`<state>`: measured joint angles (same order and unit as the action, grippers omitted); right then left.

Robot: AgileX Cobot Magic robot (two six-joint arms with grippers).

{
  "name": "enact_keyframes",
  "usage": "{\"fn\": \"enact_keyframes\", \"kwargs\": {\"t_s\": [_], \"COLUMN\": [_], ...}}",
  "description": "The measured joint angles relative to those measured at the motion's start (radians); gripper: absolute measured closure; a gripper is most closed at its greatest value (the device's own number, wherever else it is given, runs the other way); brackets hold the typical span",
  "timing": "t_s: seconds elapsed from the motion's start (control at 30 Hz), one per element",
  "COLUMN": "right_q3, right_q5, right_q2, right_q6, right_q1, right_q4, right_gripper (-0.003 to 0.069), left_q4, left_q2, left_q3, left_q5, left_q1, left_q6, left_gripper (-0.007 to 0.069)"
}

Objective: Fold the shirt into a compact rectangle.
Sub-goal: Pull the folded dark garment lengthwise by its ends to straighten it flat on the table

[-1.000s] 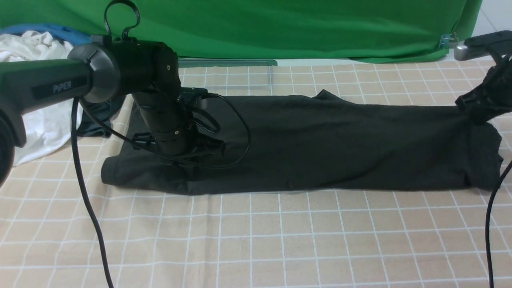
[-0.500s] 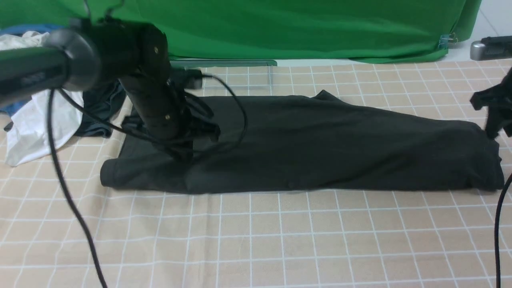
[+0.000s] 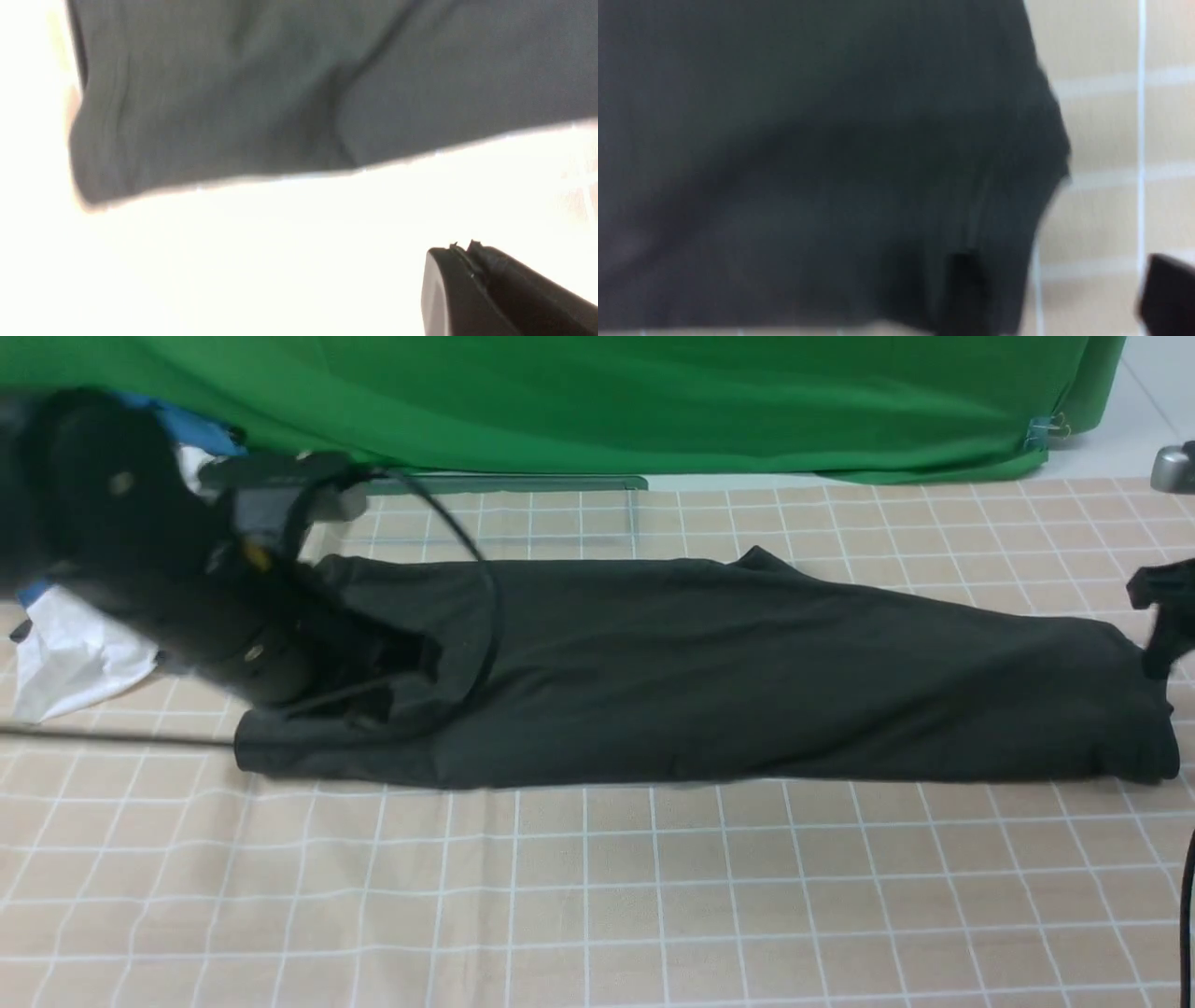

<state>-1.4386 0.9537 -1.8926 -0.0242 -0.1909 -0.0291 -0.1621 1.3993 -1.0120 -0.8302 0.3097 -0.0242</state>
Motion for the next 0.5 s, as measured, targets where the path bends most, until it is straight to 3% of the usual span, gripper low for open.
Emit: {"fn": "enact_keyframes", "kwargs": {"t_s": [0.1, 0.33, 0.4, 0.5], "right_q3": [0.0, 0.0, 0.0, -0.001], "right_q5": [-0.042, -0.05, -0.051, -0.053], "right_q2": [-0.045, -0.142, -0.162, -0.167], "right_q6": [0.024, 0.041, 0.044, 0.045], "right_q1": [0.0, 0.0, 0.0, 0.0], "right_q4": [0.0, -0.001, -0.005, -0.025], "right_gripper": [-0.0008, -0.0029, -0.0006, 0.0136], "left_q4": [-0.003, -0.003, -0.003, -0.003], "left_q2": [-0.091, -0.233, -0.26, -0.292], "left_q3": [0.09, 0.197, 0.205, 0.211], "left_q5": [0.001, 0.0, 0.0, 0.004], "left_q1": [0.0, 0.0, 0.0, 0.0], "left_q6": [0.001, -0.002, -0.007, -0.007], "left_gripper": [0.0605, 0.0605, 0.0605, 0.0605]}}
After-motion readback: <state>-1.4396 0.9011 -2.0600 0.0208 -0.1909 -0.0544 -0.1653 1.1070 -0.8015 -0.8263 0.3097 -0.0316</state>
